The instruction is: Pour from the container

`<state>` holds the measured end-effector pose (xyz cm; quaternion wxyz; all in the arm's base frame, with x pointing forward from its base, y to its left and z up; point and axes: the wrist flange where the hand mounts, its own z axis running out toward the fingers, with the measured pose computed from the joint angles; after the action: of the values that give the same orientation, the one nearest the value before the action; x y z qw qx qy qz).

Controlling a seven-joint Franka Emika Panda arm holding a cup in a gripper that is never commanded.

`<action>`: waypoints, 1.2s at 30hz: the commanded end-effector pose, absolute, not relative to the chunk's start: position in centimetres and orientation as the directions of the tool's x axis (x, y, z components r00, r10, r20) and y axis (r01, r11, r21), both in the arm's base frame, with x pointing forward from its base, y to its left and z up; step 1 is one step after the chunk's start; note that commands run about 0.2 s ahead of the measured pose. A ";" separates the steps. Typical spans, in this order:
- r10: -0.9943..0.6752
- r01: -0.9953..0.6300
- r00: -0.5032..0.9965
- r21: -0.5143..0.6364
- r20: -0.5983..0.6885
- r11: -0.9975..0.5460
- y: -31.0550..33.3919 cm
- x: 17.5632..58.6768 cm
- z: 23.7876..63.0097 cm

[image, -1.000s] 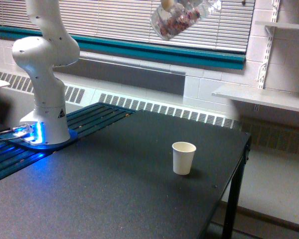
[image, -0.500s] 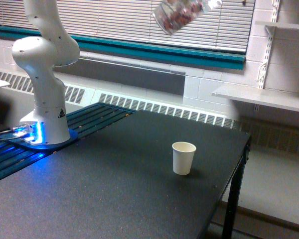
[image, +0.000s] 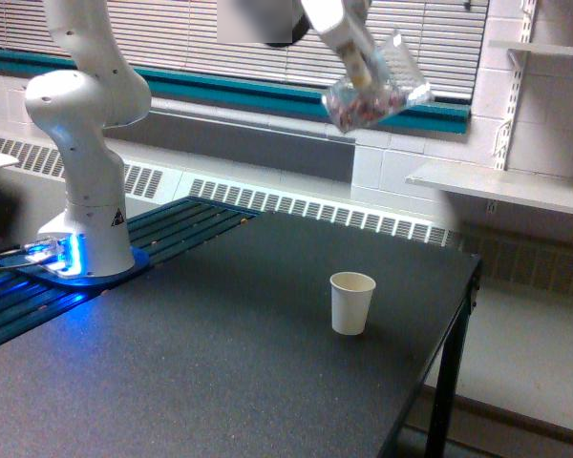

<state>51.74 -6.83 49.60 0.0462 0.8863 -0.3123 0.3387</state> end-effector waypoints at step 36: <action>-0.445 -0.531 0.738 0.031 0.507 -0.847 1.2 45.2 30.9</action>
<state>45.06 -0.41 31.48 0.0936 0.9318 -0.2510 0.2448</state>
